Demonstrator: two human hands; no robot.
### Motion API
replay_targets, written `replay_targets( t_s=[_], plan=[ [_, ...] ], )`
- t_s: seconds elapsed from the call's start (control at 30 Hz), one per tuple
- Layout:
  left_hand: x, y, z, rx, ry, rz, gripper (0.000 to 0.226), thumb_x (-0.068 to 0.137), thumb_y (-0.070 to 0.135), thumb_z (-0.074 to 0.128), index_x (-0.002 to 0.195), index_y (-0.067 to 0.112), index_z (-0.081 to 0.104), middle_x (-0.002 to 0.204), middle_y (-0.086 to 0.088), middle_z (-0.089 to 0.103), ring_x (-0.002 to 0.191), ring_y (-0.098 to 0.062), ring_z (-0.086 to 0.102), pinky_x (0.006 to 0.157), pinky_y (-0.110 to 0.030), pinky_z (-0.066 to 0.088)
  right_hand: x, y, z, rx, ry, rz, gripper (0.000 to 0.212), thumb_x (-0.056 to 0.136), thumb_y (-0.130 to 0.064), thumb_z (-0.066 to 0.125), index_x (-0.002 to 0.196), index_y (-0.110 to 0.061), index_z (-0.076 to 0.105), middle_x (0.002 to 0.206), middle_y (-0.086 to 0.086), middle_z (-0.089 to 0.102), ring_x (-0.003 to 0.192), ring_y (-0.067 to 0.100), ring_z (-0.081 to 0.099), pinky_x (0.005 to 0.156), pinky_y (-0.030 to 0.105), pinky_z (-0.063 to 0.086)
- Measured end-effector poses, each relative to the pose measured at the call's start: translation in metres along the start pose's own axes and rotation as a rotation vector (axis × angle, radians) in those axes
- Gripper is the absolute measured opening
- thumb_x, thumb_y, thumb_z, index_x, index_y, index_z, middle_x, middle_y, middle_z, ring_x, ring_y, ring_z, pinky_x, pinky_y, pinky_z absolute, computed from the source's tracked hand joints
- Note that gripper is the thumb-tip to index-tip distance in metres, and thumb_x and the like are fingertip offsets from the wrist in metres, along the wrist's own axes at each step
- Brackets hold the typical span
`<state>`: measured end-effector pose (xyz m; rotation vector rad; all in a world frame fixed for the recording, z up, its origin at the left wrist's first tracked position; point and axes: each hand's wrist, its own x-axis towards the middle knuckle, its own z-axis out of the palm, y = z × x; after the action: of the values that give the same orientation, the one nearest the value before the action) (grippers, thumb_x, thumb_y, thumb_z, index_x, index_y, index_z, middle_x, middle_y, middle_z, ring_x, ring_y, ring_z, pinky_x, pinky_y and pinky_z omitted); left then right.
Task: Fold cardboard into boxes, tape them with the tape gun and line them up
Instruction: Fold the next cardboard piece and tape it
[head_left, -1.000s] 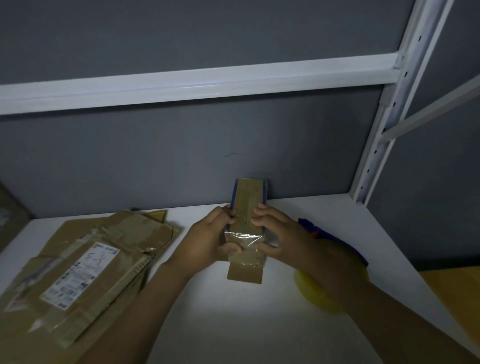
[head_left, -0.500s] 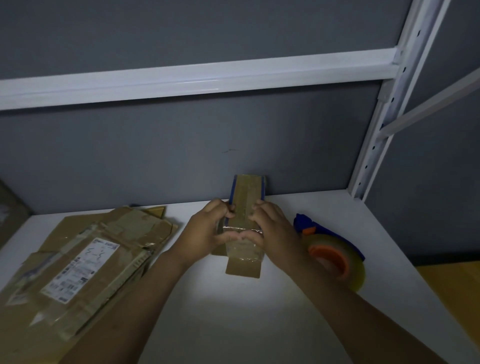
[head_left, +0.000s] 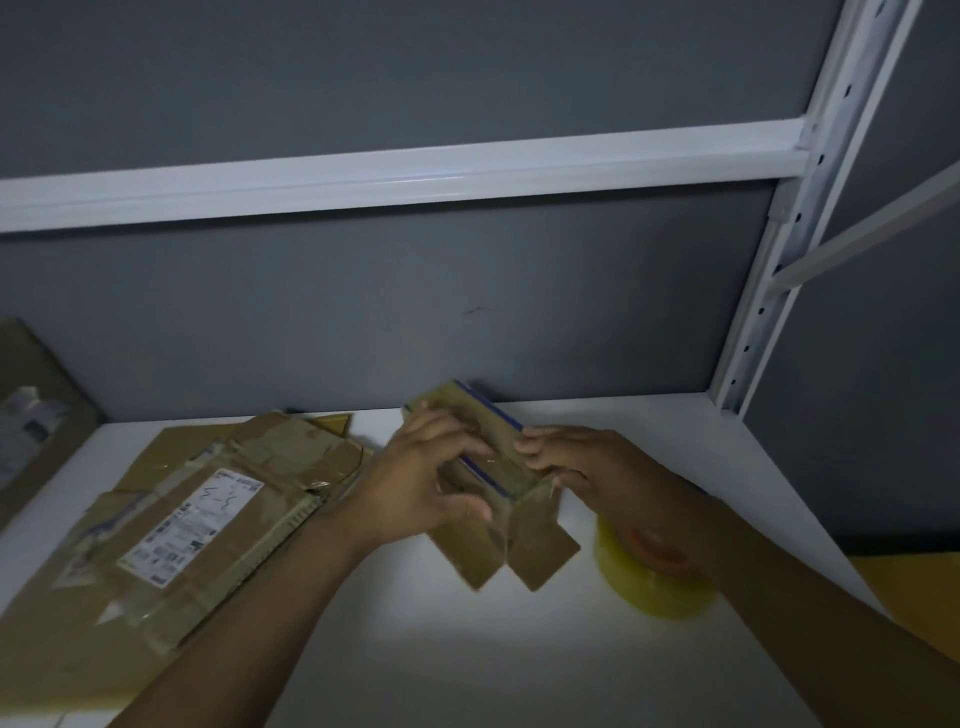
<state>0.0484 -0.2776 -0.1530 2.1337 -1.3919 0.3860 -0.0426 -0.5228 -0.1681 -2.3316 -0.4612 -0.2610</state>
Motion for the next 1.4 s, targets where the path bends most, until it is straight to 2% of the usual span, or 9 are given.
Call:
replay_targets(
  t_s=[0.13, 0.27, 0.4, 0.57, 0.77, 0.93, 1.1, 1.27, 1.4],
  plan=[
    [-0.003, -0.021, -0.007, 0.188, -0.186, -0.307, 0.113, 0.058, 0.097, 0.031, 0.149, 0.031, 0.032, 0.159, 0.001, 0.016, 0.146, -0.017, 0.007, 0.12, -0.033, 0.007, 0.003, 0.006, -0.011, -0.222, 0.192, -0.175, 0.031, 0.081, 0.001, 0.069, 0.11, -0.008, 0.071, 0.121, 0.002, 0.064, 0.121, 0.019, 0.052, 0.099, 0.031, 0.045],
    [-0.012, 0.0, -0.001, 0.349, -0.098, -0.402, 0.093, 0.067, 0.088, 0.036, 0.137, 0.029, 0.053, 0.134, -0.008, 0.047, 0.119, -0.029, 0.048, 0.101, -0.04, 0.039, 0.006, -0.006, -0.012, -0.582, 0.273, 0.057, 0.039, 0.068, -0.004, 0.081, 0.104, -0.017, 0.075, 0.119, 0.009, 0.067, 0.116, 0.036, 0.059, 0.098, 0.05, 0.042],
    [-0.016, 0.025, 0.008, 0.559, 0.037, -0.307, 0.09, 0.07, 0.088, 0.039, 0.123, 0.021, 0.065, 0.097, -0.005, 0.055, 0.088, -0.026, 0.054, 0.077, -0.039, 0.042, 0.015, -0.04, 0.007, -0.561, 0.061, 0.185, 0.052, 0.098, -0.038, 0.02, 0.142, -0.027, 0.044, 0.152, -0.01, 0.033, 0.145, 0.014, 0.02, 0.116, 0.031, 0.007],
    [-0.011, 0.028, 0.017, 0.532, -0.12, -0.28, 0.095, 0.085, 0.08, 0.02, 0.127, 0.007, 0.063, 0.132, -0.021, 0.057, 0.122, -0.039, 0.054, 0.103, -0.049, 0.039, 0.019, -0.05, 0.029, -0.666, -0.099, 0.188, 0.103, 0.069, -0.062, -0.037, 0.152, -0.031, 0.016, 0.16, -0.01, 0.01, 0.147, 0.01, 0.002, 0.113, 0.029, -0.01],
    [-0.011, 0.028, 0.011, 0.163, -0.201, -0.66, 0.128, 0.067, 0.08, 0.057, 0.154, 0.007, -0.003, 0.162, -0.008, -0.008, 0.149, -0.018, 0.007, 0.116, -0.023, 0.013, 0.016, -0.044, 0.02, -0.326, -0.009, 0.509, 0.058, 0.101, -0.048, 0.021, 0.153, -0.026, 0.006, 0.16, -0.011, -0.009, 0.146, 0.007, -0.008, 0.115, 0.03, 0.016],
    [-0.021, 0.025, 0.017, -0.167, 0.082, -0.858, 0.125, 0.051, 0.052, 0.088, 0.151, 0.017, 0.021, 0.121, 0.01, 0.062, 0.103, -0.004, 0.06, 0.086, -0.018, 0.051, 0.011, -0.049, 0.029, -0.082, 0.179, 0.567, 0.067, 0.101, -0.043, 0.034, 0.153, -0.024, -0.003, 0.16, -0.009, -0.009, 0.144, 0.017, 0.019, 0.099, 0.02, 0.035],
    [-0.026, 0.031, 0.019, -0.226, 0.165, -0.898, 0.118, 0.06, 0.033, 0.09, 0.153, 0.022, 0.019, 0.108, 0.019, 0.058, 0.095, 0.0, 0.058, 0.085, -0.013, 0.047, 0.002, -0.047, 0.042, 0.213, 0.403, 0.651, 0.07, 0.097, -0.047, 0.042, 0.153, -0.03, 0.004, 0.12, 0.002, 0.059, 0.094, 0.014, 0.063, 0.07, 0.025, 0.057],
    [-0.032, 0.038, 0.023, -0.185, 0.243, -0.938, 0.06, 0.06, 0.039, 0.088, 0.109, 0.038, 0.054, 0.086, 0.026, 0.064, 0.076, 0.011, 0.059, 0.066, -0.002, 0.045, -0.006, -0.048, 0.044, 0.109, 0.448, 0.689, 0.043, 0.098, -0.049, 0.03, 0.122, -0.022, 0.055, 0.085, -0.004, 0.065, 0.067, 0.008, 0.063, 0.052, 0.018, 0.046],
    [-0.039, 0.036, 0.024, -0.057, 0.174, -0.988, 0.059, 0.066, 0.064, 0.072, 0.108, 0.024, 0.063, 0.088, 0.014, 0.069, 0.076, -0.005, 0.065, 0.068, -0.021, 0.054, -0.001, -0.051, 0.039, -0.216, 0.327, 0.781, 0.055, 0.099, -0.051, 0.019, 0.084, -0.012, 0.056, 0.069, 0.003, 0.06, 0.053, 0.011, 0.054, 0.044, 0.019, 0.036]
  ],
)
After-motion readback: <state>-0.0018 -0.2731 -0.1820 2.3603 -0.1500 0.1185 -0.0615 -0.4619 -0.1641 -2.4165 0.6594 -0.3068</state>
